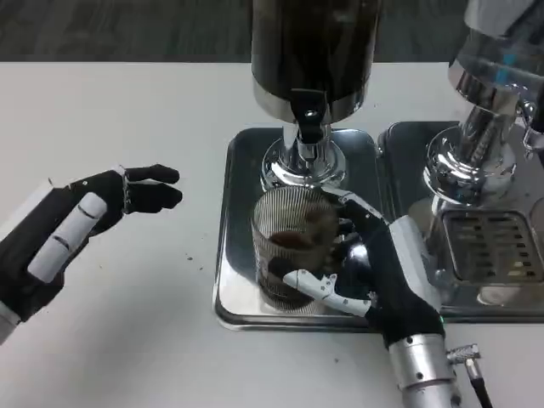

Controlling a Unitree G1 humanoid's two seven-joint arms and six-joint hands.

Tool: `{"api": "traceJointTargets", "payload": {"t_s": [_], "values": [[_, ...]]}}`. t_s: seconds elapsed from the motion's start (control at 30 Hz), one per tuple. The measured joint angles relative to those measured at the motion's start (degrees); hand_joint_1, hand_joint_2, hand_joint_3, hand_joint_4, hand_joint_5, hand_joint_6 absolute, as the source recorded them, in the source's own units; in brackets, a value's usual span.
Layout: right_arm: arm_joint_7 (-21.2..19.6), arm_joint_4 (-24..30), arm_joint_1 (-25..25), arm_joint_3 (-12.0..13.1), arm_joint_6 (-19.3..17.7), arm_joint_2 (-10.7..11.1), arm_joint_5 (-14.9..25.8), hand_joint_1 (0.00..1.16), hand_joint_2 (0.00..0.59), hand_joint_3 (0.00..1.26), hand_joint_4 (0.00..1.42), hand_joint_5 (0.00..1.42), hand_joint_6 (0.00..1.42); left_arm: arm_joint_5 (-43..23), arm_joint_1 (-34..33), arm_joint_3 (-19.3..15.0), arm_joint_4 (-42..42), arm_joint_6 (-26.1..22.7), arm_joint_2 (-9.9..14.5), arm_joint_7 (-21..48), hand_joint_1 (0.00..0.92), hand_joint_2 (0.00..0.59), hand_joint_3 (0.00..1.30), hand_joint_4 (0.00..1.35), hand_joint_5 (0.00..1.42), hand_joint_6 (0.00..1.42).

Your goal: Grasp the cup under the faucet to collect the drink, then remove the cup.

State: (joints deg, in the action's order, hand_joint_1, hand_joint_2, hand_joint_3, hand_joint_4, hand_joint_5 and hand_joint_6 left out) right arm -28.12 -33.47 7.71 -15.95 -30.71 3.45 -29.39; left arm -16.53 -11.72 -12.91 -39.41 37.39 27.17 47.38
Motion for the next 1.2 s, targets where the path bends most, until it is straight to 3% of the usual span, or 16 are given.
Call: {"api": "traceJointTargets", "payload": {"t_s": [0.87, 1.2], "values": [[-3.7, 1.5, -2.2, 1.3, -2.4, 0.2, -0.8, 0.73, 0.227, 0.55, 0.64, 0.75, 0.92, 1.4, -1.2, 0.4, -1.9, 0.6, -0.1, 0.0, 0.000, 0.247, 0.36, 0.40, 0.33, 0.28], [-2.4, 5.4, -3.6, 2.0, -1.9, 2.8, -1.7, 0.75, 0.206, 0.57, 0.66, 0.79, 0.96, 1.4, -1.6, 0.5, -2.7, 0.9, -0.2, 0.0, 0.000, 0.247, 0.36, 0.40, 0.33, 0.28]]}}
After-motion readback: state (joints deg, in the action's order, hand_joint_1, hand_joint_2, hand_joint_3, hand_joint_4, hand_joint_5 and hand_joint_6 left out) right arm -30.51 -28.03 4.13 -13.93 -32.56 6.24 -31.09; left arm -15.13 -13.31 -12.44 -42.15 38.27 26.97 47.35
